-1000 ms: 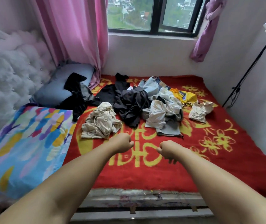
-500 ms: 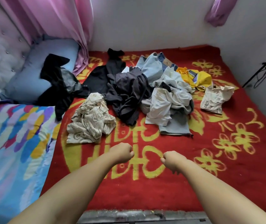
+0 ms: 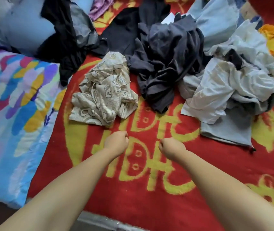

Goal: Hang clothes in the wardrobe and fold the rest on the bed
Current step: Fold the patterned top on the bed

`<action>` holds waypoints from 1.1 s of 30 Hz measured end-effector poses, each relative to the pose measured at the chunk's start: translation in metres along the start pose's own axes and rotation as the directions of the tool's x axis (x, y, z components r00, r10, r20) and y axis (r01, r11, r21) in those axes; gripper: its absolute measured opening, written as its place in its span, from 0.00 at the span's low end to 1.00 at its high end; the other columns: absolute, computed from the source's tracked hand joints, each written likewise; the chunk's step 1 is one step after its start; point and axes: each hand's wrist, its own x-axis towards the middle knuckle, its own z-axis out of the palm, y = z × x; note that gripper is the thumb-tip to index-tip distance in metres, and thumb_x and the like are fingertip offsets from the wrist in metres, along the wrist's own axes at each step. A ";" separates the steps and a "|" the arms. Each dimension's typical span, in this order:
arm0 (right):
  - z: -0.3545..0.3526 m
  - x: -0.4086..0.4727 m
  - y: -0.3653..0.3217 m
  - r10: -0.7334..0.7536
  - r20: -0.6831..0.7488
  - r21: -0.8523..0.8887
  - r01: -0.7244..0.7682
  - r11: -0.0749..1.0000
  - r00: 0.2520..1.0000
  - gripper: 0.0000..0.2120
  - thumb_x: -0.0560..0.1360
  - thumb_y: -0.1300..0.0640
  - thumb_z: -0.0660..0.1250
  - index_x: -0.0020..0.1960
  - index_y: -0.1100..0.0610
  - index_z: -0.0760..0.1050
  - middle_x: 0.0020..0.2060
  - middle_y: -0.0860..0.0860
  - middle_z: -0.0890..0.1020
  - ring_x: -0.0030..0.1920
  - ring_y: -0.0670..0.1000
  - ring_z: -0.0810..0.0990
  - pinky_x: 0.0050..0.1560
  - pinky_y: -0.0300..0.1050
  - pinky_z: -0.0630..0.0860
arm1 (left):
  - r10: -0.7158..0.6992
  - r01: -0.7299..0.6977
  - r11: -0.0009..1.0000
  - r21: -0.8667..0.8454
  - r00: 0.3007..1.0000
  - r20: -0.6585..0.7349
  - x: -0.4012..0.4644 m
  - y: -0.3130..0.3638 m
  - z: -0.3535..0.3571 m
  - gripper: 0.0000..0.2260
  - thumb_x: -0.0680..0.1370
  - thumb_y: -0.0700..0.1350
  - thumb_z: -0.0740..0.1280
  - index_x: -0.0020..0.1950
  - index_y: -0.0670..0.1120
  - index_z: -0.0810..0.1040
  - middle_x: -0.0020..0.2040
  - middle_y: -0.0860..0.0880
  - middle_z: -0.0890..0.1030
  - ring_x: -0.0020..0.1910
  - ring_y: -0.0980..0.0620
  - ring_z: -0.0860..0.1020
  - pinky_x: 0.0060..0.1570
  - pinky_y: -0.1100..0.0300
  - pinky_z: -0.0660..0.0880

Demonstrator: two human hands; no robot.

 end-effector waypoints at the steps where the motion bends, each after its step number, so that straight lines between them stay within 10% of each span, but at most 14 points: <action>1: 0.004 0.017 -0.012 -0.015 -0.017 0.000 0.015 1.000 1.000 0.14 0.81 0.56 0.52 0.37 0.54 0.65 0.35 0.49 0.71 0.32 0.50 0.69 0.31 0.44 0.67 | -0.019 0.020 1.000 0.016 0.997 -0.068 0.013 -0.013 0.004 0.15 0.79 0.46 0.58 0.65 0.47 0.72 0.61 0.46 0.75 0.60 0.44 0.73 0.49 0.52 0.72; 5: 0.022 0.081 -0.051 -0.103 -0.167 0.017 0.107 0.994 0.981 0.21 0.79 0.56 0.58 0.71 0.54 0.62 0.66 0.55 0.67 0.63 0.58 0.69 0.53 0.54 0.74 | -0.059 0.085 0.991 0.100 0.969 -0.238 0.067 -0.058 0.013 0.35 0.78 0.52 0.65 0.78 0.50 0.48 0.77 0.41 0.52 0.76 0.41 0.53 0.67 0.45 0.63; 9: 0.015 0.146 -0.092 -0.168 -0.352 0.023 0.188 0.982 0.921 0.34 0.76 0.59 0.61 0.77 0.49 0.51 0.77 0.56 0.53 0.73 0.58 0.57 0.64 0.55 0.67 | -0.090 0.108 0.990 0.095 0.981 -0.172 0.118 -0.081 0.015 0.43 0.76 0.53 0.68 0.78 0.51 0.39 0.78 0.43 0.37 0.77 0.40 0.43 0.70 0.40 0.60; 15: -0.020 0.216 -0.129 -0.040 -0.453 0.115 0.102 0.988 0.891 0.33 0.75 0.62 0.59 0.76 0.46 0.53 0.69 0.55 0.64 0.65 0.58 0.70 0.48 0.51 0.72 | -0.030 -0.015 0.985 -0.171 0.966 -0.255 0.145 -0.100 0.016 0.32 0.75 0.29 0.57 0.77 0.46 0.57 0.79 0.47 0.53 0.72 0.43 0.63 0.62 0.50 0.69; 23: -0.043 0.146 -0.109 -0.059 -0.294 -0.045 0.048 0.998 0.954 0.11 0.77 0.50 0.56 0.43 0.54 0.72 0.44 0.55 0.79 0.45 0.58 0.78 0.37 0.45 0.69 | 0.004 -0.098 0.909 -0.404 0.974 -0.226 0.070 -0.119 -0.015 0.27 0.70 0.26 0.56 0.65 0.41 0.77 0.68 0.45 0.74 0.70 0.48 0.68 0.70 0.63 0.59; 29: -0.141 0.033 -0.078 0.103 -0.577 0.230 0.039 0.972 0.810 0.14 0.77 0.51 0.54 0.35 0.54 0.66 0.39 0.57 0.78 0.46 0.62 0.77 0.39 0.48 0.67 | -0.103 -0.177 0.734 -0.656 0.925 -0.365 -0.008 -0.109 -0.124 0.19 0.66 0.34 0.58 0.47 0.44 0.85 0.42 0.46 0.84 0.43 0.47 0.79 0.37 0.63 0.72; 33: -0.224 -0.038 -0.078 0.208 -0.745 0.388 0.158 0.908 0.634 0.17 0.77 0.53 0.54 0.41 0.61 0.76 0.41 0.60 0.79 0.46 0.60 0.75 0.43 0.49 0.66 | -0.036 -0.290 0.563 -0.774 0.927 -0.374 -0.039 -0.088 -0.213 0.20 0.72 0.25 0.55 0.48 0.42 0.82 0.42 0.49 0.81 0.39 0.61 0.78 0.35 0.74 0.73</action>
